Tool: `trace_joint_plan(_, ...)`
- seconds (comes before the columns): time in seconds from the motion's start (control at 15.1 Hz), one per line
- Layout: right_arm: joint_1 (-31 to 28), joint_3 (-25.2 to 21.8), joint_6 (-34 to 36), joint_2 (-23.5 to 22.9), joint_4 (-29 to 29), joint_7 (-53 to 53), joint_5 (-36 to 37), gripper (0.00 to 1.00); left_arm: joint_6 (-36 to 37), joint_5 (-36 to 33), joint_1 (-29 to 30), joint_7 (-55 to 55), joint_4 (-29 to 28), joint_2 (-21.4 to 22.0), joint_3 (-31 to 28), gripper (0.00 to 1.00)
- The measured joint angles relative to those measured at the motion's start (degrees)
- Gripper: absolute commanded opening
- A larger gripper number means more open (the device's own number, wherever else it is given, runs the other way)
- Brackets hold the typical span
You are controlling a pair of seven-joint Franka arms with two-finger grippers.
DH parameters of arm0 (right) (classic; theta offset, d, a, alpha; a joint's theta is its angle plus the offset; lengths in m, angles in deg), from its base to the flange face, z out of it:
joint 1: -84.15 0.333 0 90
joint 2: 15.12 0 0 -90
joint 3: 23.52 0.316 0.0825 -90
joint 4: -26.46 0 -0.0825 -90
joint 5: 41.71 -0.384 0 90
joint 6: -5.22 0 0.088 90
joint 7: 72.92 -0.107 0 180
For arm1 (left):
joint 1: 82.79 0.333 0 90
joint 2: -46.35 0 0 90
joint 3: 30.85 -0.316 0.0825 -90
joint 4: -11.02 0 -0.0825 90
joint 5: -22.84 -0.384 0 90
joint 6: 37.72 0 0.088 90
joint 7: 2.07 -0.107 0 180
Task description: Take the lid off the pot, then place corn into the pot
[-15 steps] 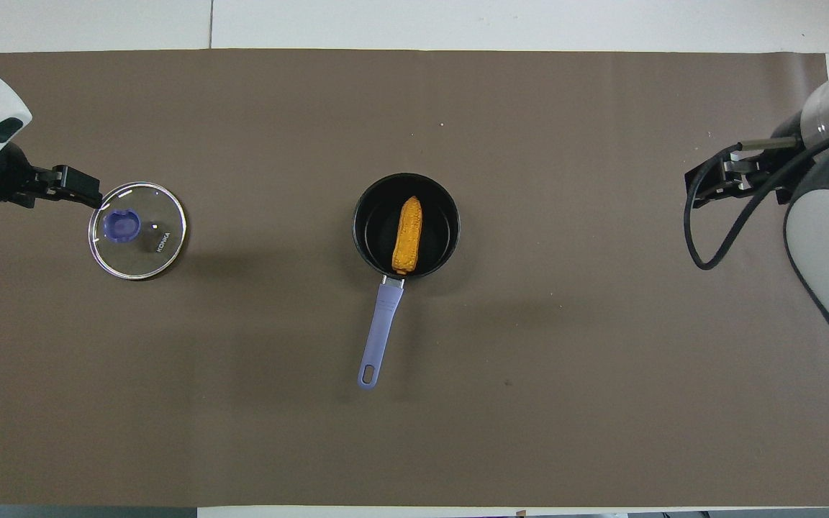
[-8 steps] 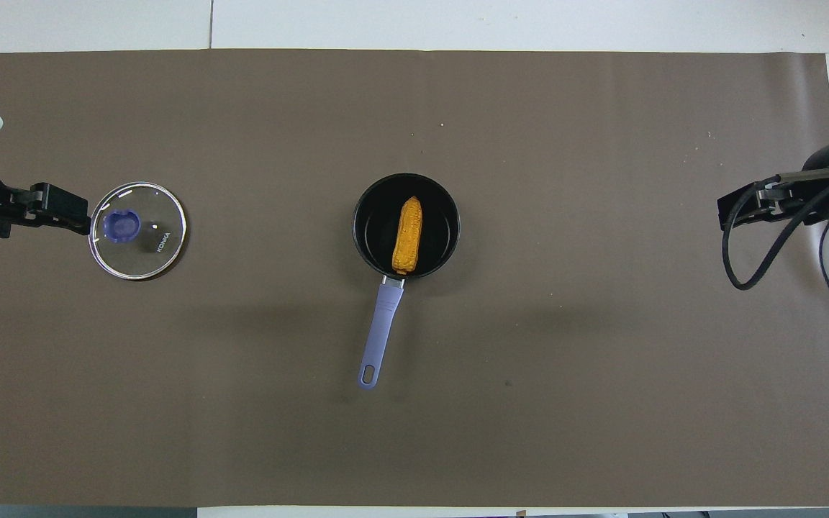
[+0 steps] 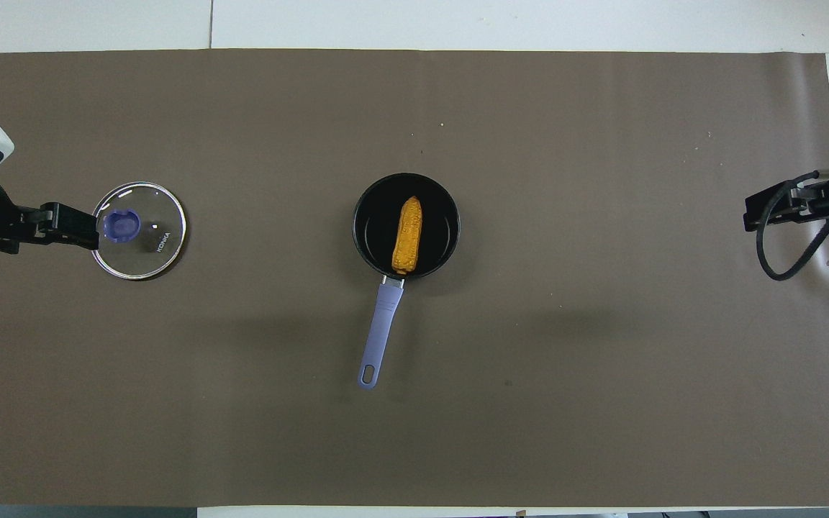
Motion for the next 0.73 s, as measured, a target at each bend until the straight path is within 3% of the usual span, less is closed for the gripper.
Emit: trace_joint_plan(0.73,0.0,-1.4,0.0,0.1,0.0,3.4,0.0,1.00,0.0,1.3,0.0,0.0,0.4,-0.2,-0.4,1.00)
